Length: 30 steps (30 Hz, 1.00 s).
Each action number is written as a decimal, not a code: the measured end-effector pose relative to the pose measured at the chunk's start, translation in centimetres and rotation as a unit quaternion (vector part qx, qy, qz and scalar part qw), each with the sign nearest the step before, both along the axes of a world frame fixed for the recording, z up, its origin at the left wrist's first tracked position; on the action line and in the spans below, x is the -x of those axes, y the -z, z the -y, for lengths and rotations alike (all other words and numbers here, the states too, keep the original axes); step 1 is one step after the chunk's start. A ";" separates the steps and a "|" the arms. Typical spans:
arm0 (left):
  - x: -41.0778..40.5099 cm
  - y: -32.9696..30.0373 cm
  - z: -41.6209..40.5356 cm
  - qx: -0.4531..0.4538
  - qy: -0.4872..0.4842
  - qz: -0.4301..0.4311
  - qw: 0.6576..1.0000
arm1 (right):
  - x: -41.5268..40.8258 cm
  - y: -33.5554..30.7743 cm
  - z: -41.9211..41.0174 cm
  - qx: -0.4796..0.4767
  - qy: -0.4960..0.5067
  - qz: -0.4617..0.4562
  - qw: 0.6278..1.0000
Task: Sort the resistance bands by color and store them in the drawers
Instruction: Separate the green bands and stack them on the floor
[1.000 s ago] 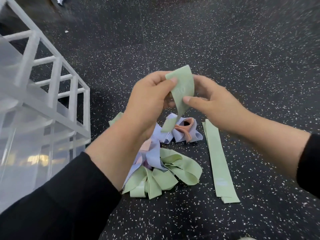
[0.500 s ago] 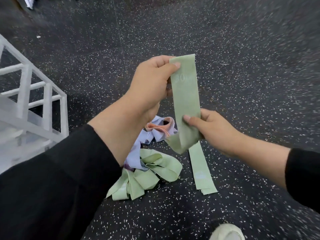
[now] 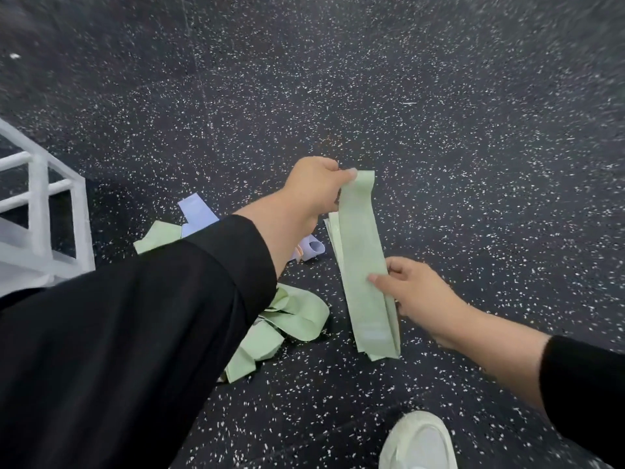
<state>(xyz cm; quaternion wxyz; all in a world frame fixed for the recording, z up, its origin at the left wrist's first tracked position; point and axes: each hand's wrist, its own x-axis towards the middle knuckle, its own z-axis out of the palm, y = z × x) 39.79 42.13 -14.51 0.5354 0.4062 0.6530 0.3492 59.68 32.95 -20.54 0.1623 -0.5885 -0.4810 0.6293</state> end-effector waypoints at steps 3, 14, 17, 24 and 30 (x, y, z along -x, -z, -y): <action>1.0 1.6 -0.2 -0.006 0.028 -0.144 0.989 | -0.5 2.4 -0.6 0.039 -0.041 0.137 0.989; 6.6 11.0 13.7 0.034 0.110 -0.386 0.915 | 1.7 2.9 -2.4 -0.130 -0.241 0.242 0.931; 6.6 12.7 15.9 0.010 0.217 -0.435 0.874 | 3.3 3.1 -2.2 -0.165 -0.337 0.243 0.895; 6.9 13.6 16.6 0.025 0.254 -0.505 0.824 | 6.3 3.9 -0.6 -0.175 -0.558 0.203 0.786; 8.1 13.5 16.8 0.049 0.313 -0.544 0.777 | 6.5 4.7 1.1 -0.163 -0.668 0.274 0.672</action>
